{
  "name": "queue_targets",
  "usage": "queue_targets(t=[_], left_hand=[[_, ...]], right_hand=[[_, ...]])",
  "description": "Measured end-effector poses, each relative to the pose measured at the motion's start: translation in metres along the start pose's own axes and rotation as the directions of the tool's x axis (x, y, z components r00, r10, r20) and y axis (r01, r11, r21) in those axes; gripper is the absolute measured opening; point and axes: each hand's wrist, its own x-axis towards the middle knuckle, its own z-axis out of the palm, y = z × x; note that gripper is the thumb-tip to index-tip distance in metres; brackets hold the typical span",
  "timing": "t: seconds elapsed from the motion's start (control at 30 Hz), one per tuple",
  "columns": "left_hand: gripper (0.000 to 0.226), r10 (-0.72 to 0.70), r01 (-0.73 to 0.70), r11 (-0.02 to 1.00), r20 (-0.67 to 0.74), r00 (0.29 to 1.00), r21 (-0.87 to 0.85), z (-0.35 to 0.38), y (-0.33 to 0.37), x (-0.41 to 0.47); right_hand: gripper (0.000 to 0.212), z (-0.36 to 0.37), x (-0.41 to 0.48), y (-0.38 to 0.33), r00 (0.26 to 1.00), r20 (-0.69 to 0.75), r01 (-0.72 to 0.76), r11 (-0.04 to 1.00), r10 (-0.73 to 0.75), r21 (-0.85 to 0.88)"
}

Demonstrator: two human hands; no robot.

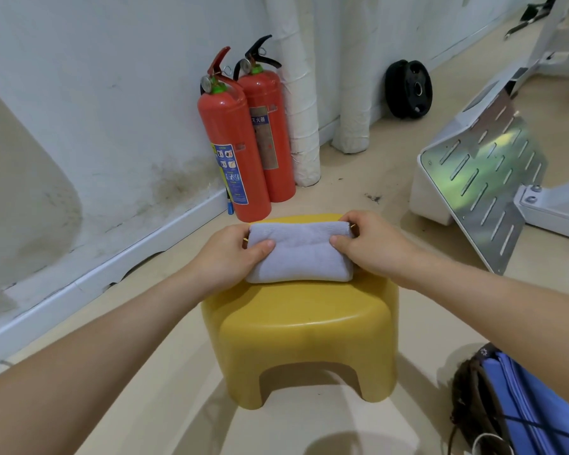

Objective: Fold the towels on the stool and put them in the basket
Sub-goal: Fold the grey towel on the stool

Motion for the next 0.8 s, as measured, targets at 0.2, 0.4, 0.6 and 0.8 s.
queue_targets(t=[0.2, 0.4, 0.6, 0.8], left_hand=[[0.026, -0.048, 0.076, 0.985, -0.173, 0.984, 0.156, 0.013, 0.005, 0.009], [0.052, -0.004, 0.018, 0.950, -0.046, 0.999, 0.312, 0.012, -0.013, 0.014], [0.049, -0.034, 0.023, 0.926, 0.022, 0.999, 0.377, 0.008, -0.009, 0.016], [0.038, -0.055, 0.027, 0.850, 0.037, 0.998, 0.527, 0.010, 0.003, 0.003]], right_hand=[[0.019, 0.005, 0.008, 0.001, 0.998, -0.058, 0.018, 0.991, -0.026, -0.135], [0.054, -0.001, 0.013, 0.002, 0.987, 0.080, 0.159, 0.943, -0.142, -0.294], [0.023, 0.004, 0.014, -0.005, 0.957, 0.238, 0.256, 0.874, -0.169, -0.412], [0.021, 0.004, 0.015, -0.003, 0.937, 0.268, 0.324, 0.840, -0.223, -0.435]])
